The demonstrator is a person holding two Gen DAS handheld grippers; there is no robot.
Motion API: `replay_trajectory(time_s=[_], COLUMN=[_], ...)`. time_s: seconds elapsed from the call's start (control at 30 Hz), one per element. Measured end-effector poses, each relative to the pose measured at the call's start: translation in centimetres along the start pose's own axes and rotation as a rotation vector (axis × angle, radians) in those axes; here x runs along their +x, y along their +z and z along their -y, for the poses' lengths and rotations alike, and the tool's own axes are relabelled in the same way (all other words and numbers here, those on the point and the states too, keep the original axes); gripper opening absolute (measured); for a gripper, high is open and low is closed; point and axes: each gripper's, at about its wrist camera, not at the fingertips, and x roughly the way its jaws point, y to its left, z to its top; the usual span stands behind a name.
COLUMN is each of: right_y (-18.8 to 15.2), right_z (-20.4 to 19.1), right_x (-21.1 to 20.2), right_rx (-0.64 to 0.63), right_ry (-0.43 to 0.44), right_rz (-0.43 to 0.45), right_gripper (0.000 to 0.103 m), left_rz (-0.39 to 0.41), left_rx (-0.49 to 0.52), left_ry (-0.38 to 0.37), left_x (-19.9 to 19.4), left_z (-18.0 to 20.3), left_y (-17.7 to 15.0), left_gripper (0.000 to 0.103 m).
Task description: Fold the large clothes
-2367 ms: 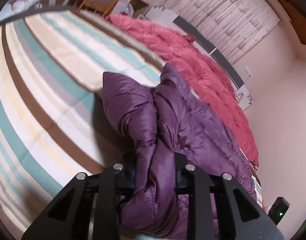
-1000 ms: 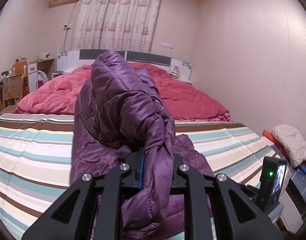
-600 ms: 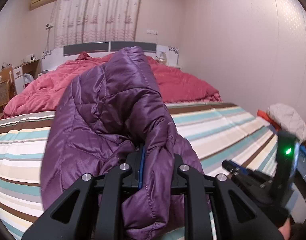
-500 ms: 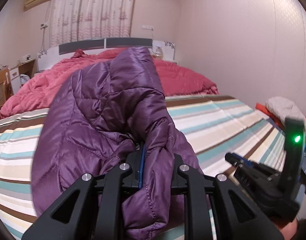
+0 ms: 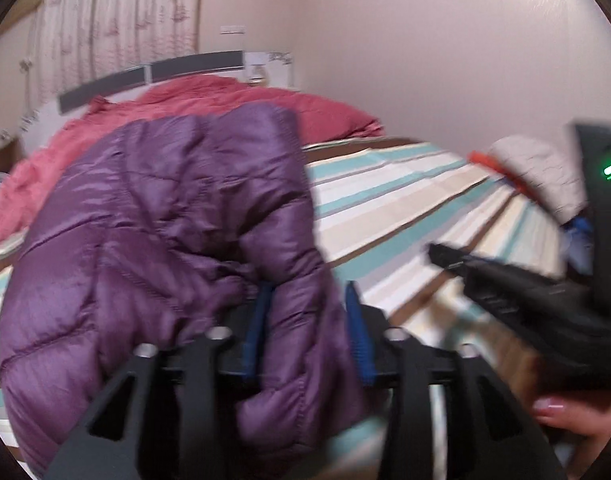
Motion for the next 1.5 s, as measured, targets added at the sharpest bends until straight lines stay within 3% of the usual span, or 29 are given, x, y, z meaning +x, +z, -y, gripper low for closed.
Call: replay_trajectory(time_s=[0.1,0.2,0.23,0.3,0.33,0.47,0.53,0.6,0.8,1.0,1.07,1.1,1.23,1.5], right_y=[0.0,0.1,0.1,0.2,0.3,0.8,1.4,1.9,2.6,3.9,4.5,4.8,4.8,3.0], right_z=[-0.4,-0.5,-0.6,-0.6,-0.8,-2.5,-3.7,-5.4,-11.5,-17.0,-17.2,-16.8,-14.2,-12.0], right_x=[-0.2,-0.2,-0.2,-0.5,-0.7,-1.7,-2.5,-3.2,-3.6,0.8,2.8,4.0,7.7,12.0], right_rx=[-0.008,-0.021,-0.020,-0.008,-0.011,-0.044,-0.055,-0.089,-0.244,-0.391,-0.414,-0.410,-0.354,-0.287], right_ry=[0.009,0.018,0.018,0.042,0.053,0.096,0.138,0.183,0.261,0.224,0.170,0.146,0.098,0.079], right_rz=[-0.004,-0.013,-0.015,-0.002,0.006,0.027,0.048,0.068,0.091,0.095,0.077,0.058,0.002,-0.044], right_gripper=[0.009,0.010,0.016,0.050,0.051,0.051,0.051,0.051,0.050,0.042,0.040,0.034,0.033,0.031], left_rz=[0.026,0.089,0.126,0.188,0.219,0.226,0.139,0.071,0.056,0.047,0.042,0.041,0.041,0.053], left_rx=[0.004,-0.043,-0.072,-0.119,-0.140,-0.216,-0.255,-0.279,-0.282,-0.236,-0.234,-0.237,-0.215,-0.157], left_ry=[-0.052,-0.092,-0.093,-0.061,-0.015,0.238,0.304,0.273,0.222,0.265,0.273,0.277,0.288,0.290], left_x=[-2.8,-6.3,-7.8,-9.8,-10.6,-10.2,-8.5,-7.1,-5.2,-4.2,-4.2,-4.2,-3.7,-1.9], left_z=[0.1,-1.2,-2.2,-4.3,-5.8,-12.2,-15.2,-16.4,-15.3,-13.1,-12.9,-13.2,-12.1,-11.0], left_y=[0.4,1.0,1.3,1.7,1.9,1.9,1.0,-0.1,-1.5,-0.8,-0.8,-0.7,-0.7,-0.6], left_gripper=[0.055,0.074,0.077,0.083,0.085,0.083,0.075,0.071,0.072,0.072,0.072,0.072,0.072,0.073])
